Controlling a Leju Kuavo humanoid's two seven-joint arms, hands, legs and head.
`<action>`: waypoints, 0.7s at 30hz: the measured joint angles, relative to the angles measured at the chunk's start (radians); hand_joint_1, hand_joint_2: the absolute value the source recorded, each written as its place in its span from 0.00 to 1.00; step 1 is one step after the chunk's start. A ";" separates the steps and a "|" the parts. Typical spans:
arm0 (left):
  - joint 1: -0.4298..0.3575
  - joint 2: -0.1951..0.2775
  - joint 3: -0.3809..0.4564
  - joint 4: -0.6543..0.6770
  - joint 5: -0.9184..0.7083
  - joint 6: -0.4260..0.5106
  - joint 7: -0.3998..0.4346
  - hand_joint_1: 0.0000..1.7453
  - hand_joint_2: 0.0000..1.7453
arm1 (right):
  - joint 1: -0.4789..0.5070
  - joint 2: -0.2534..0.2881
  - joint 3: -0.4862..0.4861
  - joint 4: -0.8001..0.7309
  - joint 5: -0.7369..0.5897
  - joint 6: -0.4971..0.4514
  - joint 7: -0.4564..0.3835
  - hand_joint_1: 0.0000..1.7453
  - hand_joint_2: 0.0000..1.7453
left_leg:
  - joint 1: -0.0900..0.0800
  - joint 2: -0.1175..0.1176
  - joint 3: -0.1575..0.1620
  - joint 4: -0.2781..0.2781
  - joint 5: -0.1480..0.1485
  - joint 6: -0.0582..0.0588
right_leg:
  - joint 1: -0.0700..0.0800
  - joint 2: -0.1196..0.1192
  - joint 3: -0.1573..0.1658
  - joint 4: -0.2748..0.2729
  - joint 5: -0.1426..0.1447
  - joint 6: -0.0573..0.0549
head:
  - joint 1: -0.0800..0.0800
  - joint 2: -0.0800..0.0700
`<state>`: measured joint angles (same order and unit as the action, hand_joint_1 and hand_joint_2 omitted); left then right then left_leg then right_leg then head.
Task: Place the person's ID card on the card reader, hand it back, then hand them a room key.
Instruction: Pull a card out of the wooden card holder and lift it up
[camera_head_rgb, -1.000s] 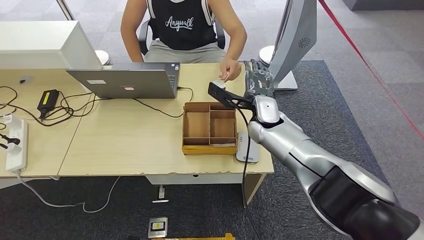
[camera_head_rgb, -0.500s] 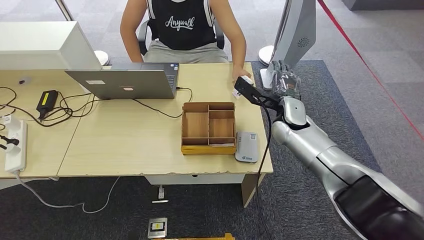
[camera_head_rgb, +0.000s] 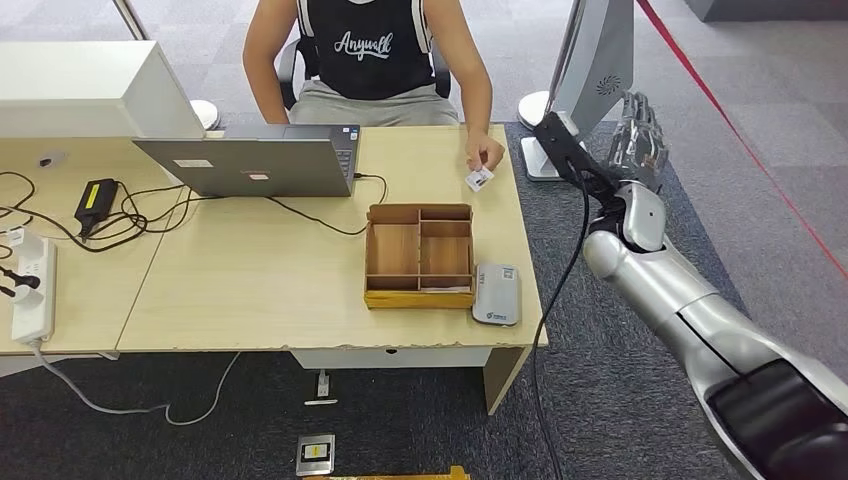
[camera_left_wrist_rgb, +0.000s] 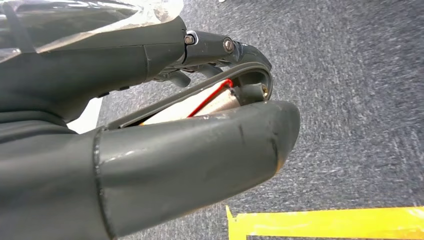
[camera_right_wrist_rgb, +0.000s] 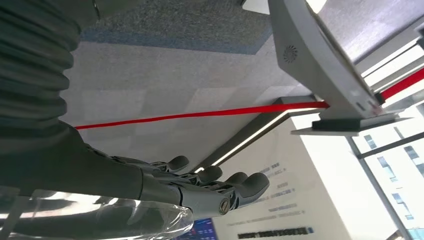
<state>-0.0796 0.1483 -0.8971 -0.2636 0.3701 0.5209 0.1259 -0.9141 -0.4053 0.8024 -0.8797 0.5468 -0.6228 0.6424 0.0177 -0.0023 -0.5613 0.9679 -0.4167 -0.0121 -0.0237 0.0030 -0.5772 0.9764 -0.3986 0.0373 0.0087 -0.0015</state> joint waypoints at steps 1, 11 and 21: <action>0.001 -0.001 0.002 0.002 0.004 0.001 -0.001 0.00 0.00 | 0.021 -0.021 -0.009 -0.021 -0.003 -0.016 0.016 0.00 1.00 | 0.000 0.000 0.000 0.000 0.000 0.000 | 0.000 0.000 0.000 0.000 0.000 0.000 | 0.000 0.000; 0.005 -0.010 0.016 0.012 0.050 0.009 0.004 0.00 0.00 | 0.366 -0.176 -0.290 -0.213 0.007 -0.071 0.048 0.00 1.00 | 0.000 -0.002 0.000 0.000 -0.001 0.000 | 0.000 -0.001 0.002 -0.001 -0.001 0.001 | 0.000 0.000; 0.005 -0.027 0.028 0.017 0.074 0.026 0.000 0.00 0.00 | 0.646 -0.170 -0.629 -0.242 -0.044 -0.072 -0.034 0.00 1.00 | 0.000 -0.003 0.000 -0.001 -0.001 0.000 | 0.000 -0.002 0.002 -0.001 -0.002 0.001 | 0.000 0.000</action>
<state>-0.0751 0.1212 -0.8696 -0.2471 0.4443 0.5469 0.1262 -0.2685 -0.5755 0.1735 -1.1213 0.5026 -0.6951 0.6079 0.0178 -0.0051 -0.5617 0.9672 -0.4181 -0.0119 -0.0238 0.0007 -0.5753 0.9757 -0.4008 0.0384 0.0088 -0.0013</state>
